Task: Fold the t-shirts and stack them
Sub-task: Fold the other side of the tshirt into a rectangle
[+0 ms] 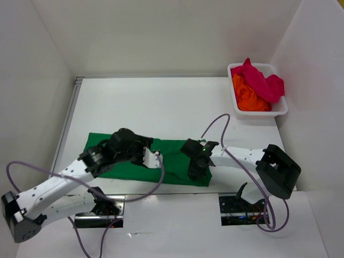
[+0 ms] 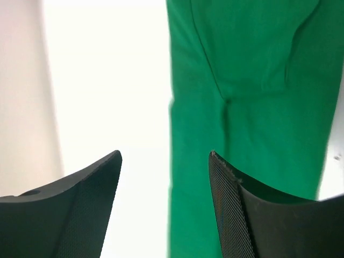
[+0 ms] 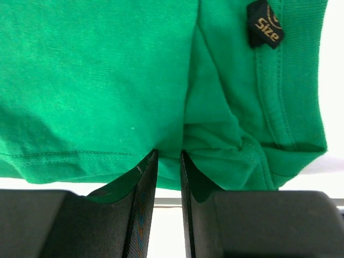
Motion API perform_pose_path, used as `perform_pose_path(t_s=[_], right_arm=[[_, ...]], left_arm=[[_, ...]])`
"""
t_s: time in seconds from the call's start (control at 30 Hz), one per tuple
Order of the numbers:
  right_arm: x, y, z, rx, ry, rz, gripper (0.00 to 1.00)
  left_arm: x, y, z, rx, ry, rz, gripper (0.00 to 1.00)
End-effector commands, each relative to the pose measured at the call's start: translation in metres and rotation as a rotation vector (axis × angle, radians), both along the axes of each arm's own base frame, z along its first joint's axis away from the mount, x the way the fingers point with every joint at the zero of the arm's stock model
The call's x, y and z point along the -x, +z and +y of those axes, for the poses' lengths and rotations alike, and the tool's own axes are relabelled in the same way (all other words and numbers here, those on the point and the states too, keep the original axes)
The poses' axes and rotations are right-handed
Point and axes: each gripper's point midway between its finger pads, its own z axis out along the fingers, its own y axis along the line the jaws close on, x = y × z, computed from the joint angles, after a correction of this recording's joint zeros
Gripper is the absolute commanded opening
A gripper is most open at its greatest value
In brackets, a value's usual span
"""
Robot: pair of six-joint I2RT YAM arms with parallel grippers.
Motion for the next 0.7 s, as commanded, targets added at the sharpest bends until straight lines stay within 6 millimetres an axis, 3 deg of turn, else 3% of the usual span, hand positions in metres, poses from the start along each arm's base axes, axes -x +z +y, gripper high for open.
perform_pose_path(t_s=[0.0, 0.07, 0.17, 0.33, 0.5, 0.63, 0.67], right_arm=[[-0.013, 0.006, 0.009, -0.057, -0.011, -0.054, 0.29], [-0.014, 0.009, 0.006, -0.065, -0.01, -0.064, 0.29], [-0.018, 0.012, 0.005, -0.08, -0.029, -0.066, 0.29], [-0.024, 0.018, 0.0, -0.1, -0.044, -0.08, 0.3], [-0.022, 0.022, 0.0, -0.114, -0.041, -0.079, 0.3], [-0.019, 0.02, -0.001, -0.113, -0.039, -0.066, 0.3], [-0.019, 0.02, -0.001, -0.113, -0.039, -0.066, 0.3]], left_arm=[[0.011, 0.015, -0.024, 0.008, -0.236, -0.166, 0.73], [0.022, -0.005, -0.042, -0.006, -0.345, -0.096, 0.73], [0.048, -0.019, -0.06, -0.018, -0.523, -0.099, 0.73], [0.073, -0.075, -0.057, -0.152, -0.741, -0.12, 0.7], [0.078, -0.098, -0.06, -0.204, -0.815, -0.078, 0.6], [0.07, -0.11, -0.068, -0.236, -0.835, -0.091, 0.56], [0.069, -0.121, -0.065, -0.256, -0.838, -0.094, 0.56]])
